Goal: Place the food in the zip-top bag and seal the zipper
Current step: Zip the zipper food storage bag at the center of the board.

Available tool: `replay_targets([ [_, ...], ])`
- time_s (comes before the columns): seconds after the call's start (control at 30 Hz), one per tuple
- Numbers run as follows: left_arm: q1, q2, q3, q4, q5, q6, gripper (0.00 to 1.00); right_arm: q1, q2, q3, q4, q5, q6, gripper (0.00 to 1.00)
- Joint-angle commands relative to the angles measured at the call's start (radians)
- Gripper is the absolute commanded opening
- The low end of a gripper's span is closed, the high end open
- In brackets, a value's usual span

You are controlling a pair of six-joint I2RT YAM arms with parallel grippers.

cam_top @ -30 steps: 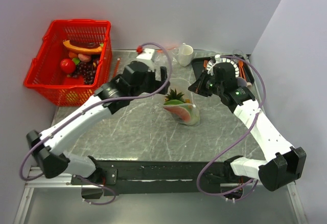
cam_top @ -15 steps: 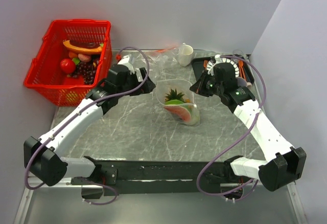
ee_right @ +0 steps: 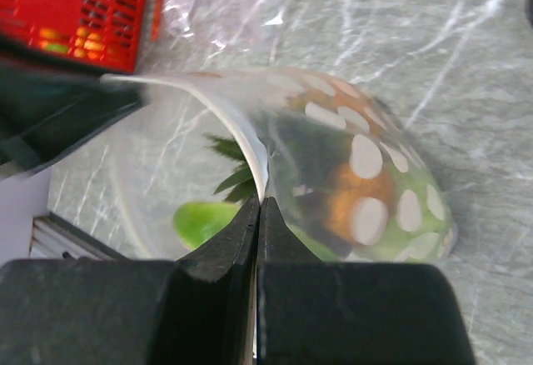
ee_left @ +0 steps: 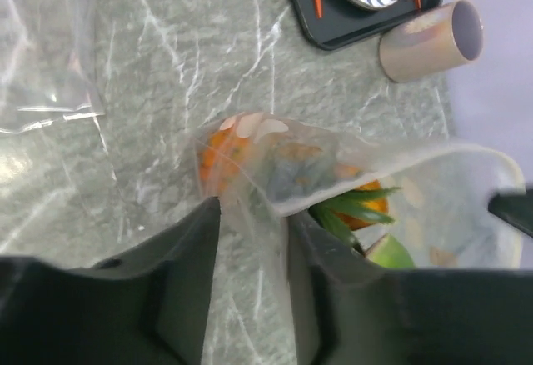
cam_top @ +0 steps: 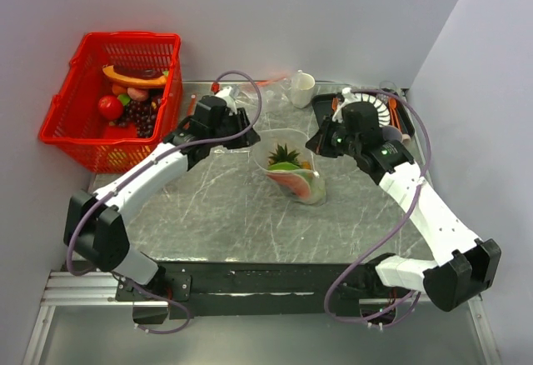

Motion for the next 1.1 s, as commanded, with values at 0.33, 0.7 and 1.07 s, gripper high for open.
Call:
replay_targets([
  [0.33,0.077,-0.090,0.070,-0.085,-0.031,0.047,0.01,0.247,0.072,0.154,0.044,-0.023,-0.142,0.11],
  [0.7,0.174,-0.112,0.028,-0.092,0.128,0.053,0.01,0.362,-0.179,-0.177,0.318,-0.089,-0.160,0.83],
  [1.07,0.195,-0.119,-0.007,-0.097,0.183,0.076,0.01,0.538,-0.401,-0.630,0.746,0.207,-0.252,0.73],
])
